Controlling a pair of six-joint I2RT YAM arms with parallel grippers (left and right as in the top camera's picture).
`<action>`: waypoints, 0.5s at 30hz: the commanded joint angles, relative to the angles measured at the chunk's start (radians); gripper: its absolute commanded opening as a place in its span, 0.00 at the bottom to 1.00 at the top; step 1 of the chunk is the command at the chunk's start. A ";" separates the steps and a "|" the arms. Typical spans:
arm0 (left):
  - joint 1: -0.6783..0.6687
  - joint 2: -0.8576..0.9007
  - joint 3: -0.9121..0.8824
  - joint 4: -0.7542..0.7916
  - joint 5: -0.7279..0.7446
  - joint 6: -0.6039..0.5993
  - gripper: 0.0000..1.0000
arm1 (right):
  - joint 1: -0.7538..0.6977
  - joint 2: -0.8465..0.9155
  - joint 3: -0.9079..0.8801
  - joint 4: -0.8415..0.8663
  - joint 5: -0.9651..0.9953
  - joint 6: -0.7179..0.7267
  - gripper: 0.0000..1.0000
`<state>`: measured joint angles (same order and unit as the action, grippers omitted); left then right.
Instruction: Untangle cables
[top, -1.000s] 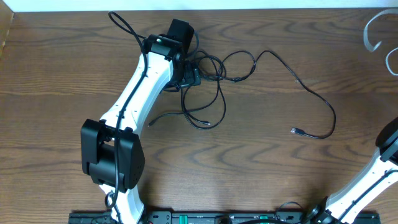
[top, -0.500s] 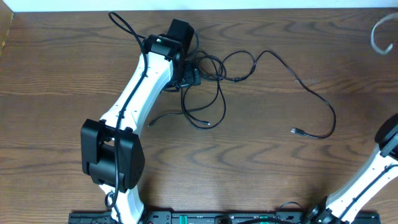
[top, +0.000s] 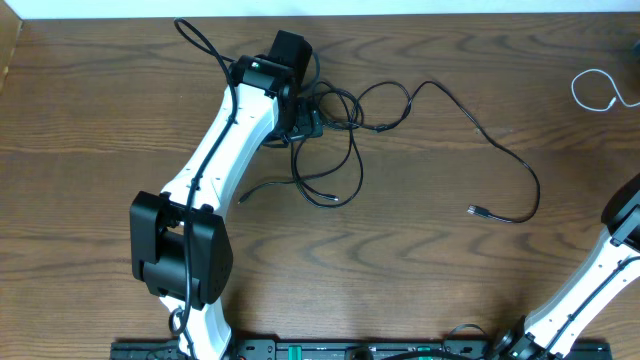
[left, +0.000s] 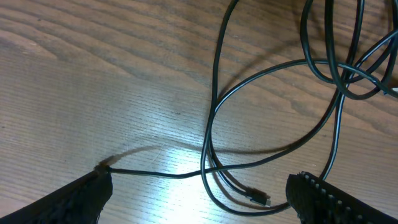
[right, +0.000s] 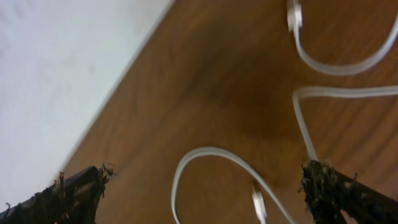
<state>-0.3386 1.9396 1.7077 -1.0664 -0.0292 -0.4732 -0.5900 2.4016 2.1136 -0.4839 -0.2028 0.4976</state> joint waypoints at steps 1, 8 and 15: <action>0.001 0.013 -0.002 -0.002 -0.009 0.002 0.95 | 0.009 -0.083 0.007 -0.076 -0.057 -0.119 0.99; 0.001 0.013 -0.002 0.009 0.003 -0.026 0.95 | 0.045 -0.264 0.007 -0.274 -0.101 -0.227 0.99; 0.001 0.013 -0.002 0.070 0.002 -0.028 0.95 | 0.151 -0.410 0.007 -0.592 -0.384 -0.392 0.99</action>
<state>-0.3386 1.9396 1.7077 -1.0054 -0.0284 -0.4934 -0.5014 2.0113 2.1189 -1.0023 -0.4416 0.2317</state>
